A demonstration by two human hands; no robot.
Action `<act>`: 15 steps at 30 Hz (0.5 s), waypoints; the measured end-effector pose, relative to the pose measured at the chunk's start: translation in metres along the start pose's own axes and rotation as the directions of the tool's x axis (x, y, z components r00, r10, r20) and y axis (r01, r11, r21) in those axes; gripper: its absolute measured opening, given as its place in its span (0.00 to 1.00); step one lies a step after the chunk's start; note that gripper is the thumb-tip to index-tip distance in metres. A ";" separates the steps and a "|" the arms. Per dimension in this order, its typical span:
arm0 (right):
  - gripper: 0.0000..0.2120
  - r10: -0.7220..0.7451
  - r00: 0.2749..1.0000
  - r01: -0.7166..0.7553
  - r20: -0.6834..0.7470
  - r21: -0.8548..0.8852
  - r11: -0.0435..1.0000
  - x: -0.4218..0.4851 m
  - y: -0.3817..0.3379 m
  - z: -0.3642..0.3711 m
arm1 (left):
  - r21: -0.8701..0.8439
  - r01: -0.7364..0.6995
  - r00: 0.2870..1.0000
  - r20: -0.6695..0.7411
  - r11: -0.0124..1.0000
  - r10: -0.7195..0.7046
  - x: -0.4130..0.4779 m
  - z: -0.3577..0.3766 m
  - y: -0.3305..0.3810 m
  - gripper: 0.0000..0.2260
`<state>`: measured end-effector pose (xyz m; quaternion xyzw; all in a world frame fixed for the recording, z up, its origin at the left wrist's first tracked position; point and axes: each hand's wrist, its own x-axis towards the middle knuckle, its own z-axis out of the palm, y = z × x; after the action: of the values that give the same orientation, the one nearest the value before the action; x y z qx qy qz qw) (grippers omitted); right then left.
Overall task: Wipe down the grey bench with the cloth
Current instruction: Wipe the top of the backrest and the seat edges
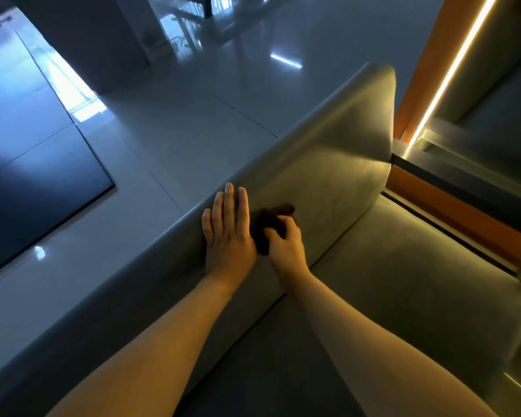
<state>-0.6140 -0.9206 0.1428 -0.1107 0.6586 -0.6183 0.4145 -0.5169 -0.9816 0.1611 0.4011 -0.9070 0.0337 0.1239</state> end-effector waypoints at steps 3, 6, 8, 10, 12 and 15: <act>0.06 -0.149 0.975 0.158 -0.163 0.041 0.987 0.013 -0.040 -0.003 | -0.049 0.025 0.999 0.037 0.998 -0.023 -0.003 -0.011 -0.001 0.38; 0.05 -0.354 0.933 0.353 -0.063 -0.032 0.935 0.022 -0.077 0.015 | -0.106 0.006 0.999 -0.051 0.994 -0.012 -0.003 -0.021 -0.008 0.32; 0.09 -0.462 0.885 0.463 0.057 -0.209 0.861 0.019 -0.079 0.036 | -0.104 -0.018 0.998 -0.068 0.994 0.011 -0.002 -0.024 -0.012 0.29; 0.12 -0.526 0.848 0.516 0.070 -0.340 0.786 0.014 -0.068 0.053 | -0.049 -0.027 0.998 -0.060 0.998 0.024 -0.002 -0.021 -0.012 0.30; 0.12 -0.561 0.828 0.528 -0.002 -0.338 0.779 0.015 -0.058 0.057 | -0.014 -0.029 0.997 -0.067 0.999 0.028 -0.002 -0.017 -0.012 0.31; 0.12 -0.547 0.835 0.510 -0.063 -0.289 0.810 0.016 -0.052 0.057 | 0.044 -0.026 0.994 -0.103 0.999 0.031 0.000 -0.013 -0.014 0.34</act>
<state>-0.6045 -0.9833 0.1895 -0.2986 0.7049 -0.6234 0.1592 -0.5041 -0.9887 0.1731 0.3883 -0.9041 0.0757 0.1615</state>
